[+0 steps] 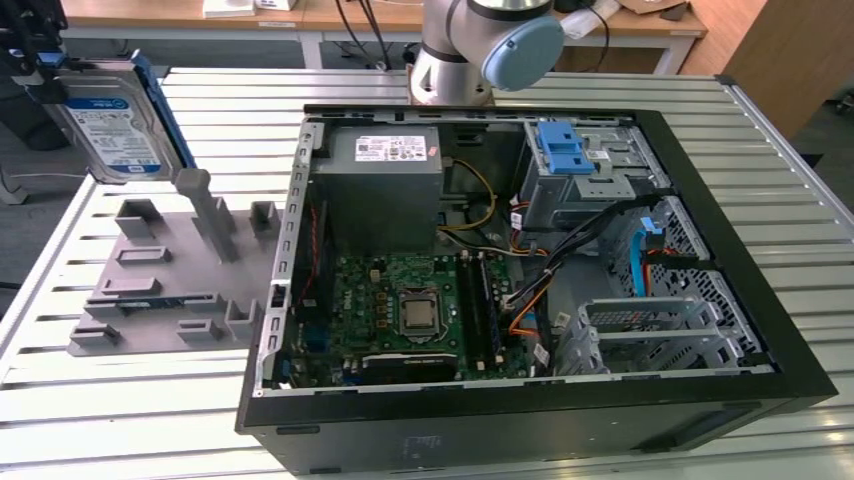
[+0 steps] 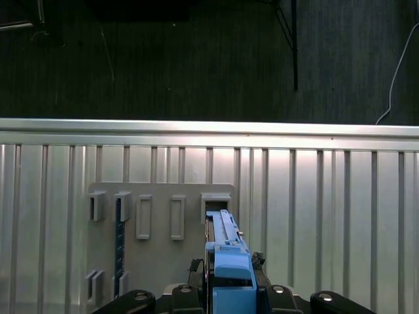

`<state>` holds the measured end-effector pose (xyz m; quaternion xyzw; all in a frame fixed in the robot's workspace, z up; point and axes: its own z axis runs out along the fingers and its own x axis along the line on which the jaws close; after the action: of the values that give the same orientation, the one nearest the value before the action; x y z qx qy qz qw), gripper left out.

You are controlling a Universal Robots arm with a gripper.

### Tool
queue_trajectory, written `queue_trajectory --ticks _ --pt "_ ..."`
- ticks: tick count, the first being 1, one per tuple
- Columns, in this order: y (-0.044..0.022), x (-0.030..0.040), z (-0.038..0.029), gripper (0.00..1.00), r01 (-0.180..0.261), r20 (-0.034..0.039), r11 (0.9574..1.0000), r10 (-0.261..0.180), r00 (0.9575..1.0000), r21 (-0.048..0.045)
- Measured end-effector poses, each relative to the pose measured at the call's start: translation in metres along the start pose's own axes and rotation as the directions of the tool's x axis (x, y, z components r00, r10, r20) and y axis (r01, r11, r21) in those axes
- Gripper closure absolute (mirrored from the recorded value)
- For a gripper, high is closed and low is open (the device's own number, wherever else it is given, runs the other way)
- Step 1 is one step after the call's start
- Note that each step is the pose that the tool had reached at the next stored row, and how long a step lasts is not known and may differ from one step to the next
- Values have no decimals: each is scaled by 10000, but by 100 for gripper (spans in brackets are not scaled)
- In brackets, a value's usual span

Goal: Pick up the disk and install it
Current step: 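Pick up the disk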

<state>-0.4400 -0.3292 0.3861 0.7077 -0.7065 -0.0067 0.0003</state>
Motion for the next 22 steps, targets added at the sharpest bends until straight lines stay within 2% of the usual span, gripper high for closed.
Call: queue_trajectory --ticks 12,22 --pt "1 -1 -79 64 0 0 10000 0 10000 0" --pt "2 -2 -207 64 0 0 10000 0 10000 0"
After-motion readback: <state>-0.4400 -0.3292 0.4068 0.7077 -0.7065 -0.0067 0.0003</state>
